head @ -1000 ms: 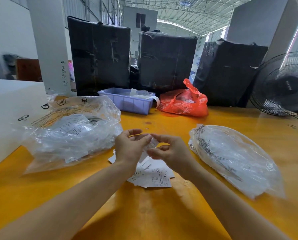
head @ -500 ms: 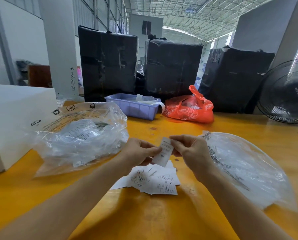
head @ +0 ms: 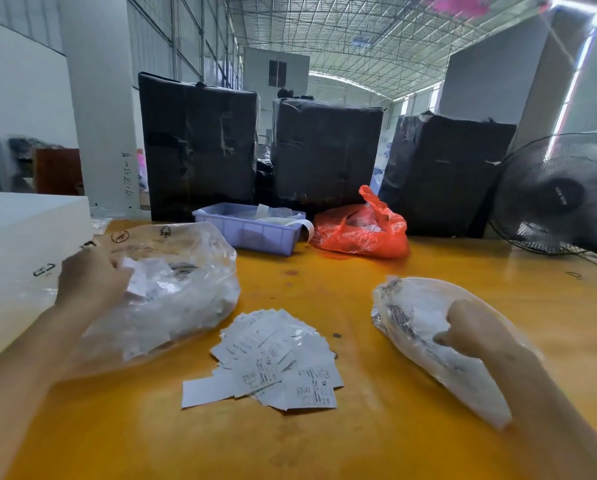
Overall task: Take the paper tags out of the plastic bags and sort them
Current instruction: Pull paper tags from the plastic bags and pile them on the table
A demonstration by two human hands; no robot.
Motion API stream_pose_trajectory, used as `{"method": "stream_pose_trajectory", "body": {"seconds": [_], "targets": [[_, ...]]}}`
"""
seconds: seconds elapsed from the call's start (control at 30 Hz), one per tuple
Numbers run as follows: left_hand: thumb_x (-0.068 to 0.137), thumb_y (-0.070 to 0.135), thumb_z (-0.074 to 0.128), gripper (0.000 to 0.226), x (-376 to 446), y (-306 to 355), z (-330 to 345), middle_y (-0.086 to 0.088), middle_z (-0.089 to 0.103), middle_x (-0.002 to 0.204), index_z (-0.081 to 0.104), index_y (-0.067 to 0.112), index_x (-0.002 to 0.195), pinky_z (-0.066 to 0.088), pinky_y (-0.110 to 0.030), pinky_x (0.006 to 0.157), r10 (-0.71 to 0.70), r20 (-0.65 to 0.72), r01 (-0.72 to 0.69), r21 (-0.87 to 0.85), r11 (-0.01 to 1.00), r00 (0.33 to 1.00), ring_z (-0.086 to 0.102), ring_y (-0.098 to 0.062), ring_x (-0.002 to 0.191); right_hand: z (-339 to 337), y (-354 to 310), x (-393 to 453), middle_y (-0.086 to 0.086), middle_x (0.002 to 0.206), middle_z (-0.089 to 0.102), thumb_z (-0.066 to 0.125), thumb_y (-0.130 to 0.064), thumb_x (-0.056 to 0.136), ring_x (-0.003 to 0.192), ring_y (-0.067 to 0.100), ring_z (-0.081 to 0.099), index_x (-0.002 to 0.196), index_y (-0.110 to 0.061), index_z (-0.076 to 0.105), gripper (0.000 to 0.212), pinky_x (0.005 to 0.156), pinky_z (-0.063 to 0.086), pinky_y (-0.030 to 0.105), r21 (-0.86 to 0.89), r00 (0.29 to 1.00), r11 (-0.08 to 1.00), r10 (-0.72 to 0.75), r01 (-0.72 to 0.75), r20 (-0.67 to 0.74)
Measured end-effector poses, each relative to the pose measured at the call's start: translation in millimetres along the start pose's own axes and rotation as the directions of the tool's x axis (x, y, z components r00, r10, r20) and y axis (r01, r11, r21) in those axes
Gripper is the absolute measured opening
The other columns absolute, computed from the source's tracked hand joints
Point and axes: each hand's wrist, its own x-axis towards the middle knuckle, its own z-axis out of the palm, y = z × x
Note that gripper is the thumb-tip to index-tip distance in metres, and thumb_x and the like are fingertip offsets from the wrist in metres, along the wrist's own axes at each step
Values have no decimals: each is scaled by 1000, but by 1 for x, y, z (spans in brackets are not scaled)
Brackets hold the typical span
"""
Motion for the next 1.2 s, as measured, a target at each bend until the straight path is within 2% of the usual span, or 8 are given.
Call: {"method": "stream_pose_trajectory", "body": {"seconds": [0.37,0.57,0.67,0.73,0.8,0.87,1.0,1.2], "targets": [[86,18,63,40,-10,15,6,-26,55,101,58,-1,121,46,-47,82,150,54,-158,250,955,987,50,-42,97,14,-3,0,16,86,68,63,-5,85,80,30,60,82,-3,72,9,61,40,29,317,953,942,188,-107,-238],[84,15,65,37,-20,37,5,-29,52,117,59,-6,115,43,-52,86,191,-27,-180,217,959,981,43,-45,109,6,-6,-1,22,99,68,52,-4,91,91,39,61,101,-3,70,21,66,40,33,286,928,955,171,-74,-332],[85,13,66,38,-29,55,6,-27,57,115,60,-4,118,44,-49,85,300,-85,-289,125,949,950,48,-44,105,-7,-16,-8,23,90,70,59,-5,89,84,41,65,96,-1,72,15,69,47,38,351,805,930,125,108,-580],[87,15,65,34,-42,73,8,-20,64,109,62,-1,116,49,-35,79,379,-103,-390,-140,910,920,58,-32,98,-18,-37,-18,18,82,72,64,-1,85,74,32,68,94,-2,71,12,69,55,40,628,820,693,92,354,-565],[87,30,64,34,-60,94,10,-5,67,101,65,5,110,48,-20,69,371,110,-280,-474,835,922,62,-16,88,-26,-68,-34,12,79,73,67,2,82,66,21,70,98,-7,65,19,64,58,30,922,950,228,-72,313,-305],[74,54,60,49,-79,112,14,-6,71,97,65,11,97,51,-20,64,332,483,93,-666,740,810,67,-13,81,-22,-96,-47,7,77,74,69,1,78,67,17,71,99,-13,58,28,62,58,25,993,956,24,-273,118,-107],[51,66,62,72,-102,123,23,-13,74,88,69,5,88,58,-27,61,326,801,490,-574,656,501,72,-23,77,-8,-122,-59,8,72,72,75,2,72,62,17,67,101,-14,56,38,55,52,22,997,935,42,-351,69,-50],[75,12,71,13,-107,117,32,-12,74,75,72,3,83,58,-21,60,273,678,479,-697,533,683,70,-15,63,1,-124,-62,9,72,71,75,1,71,65,21,67,103,-9,56,38,65,56,28,991,910,112,-414,69,-16]]}}
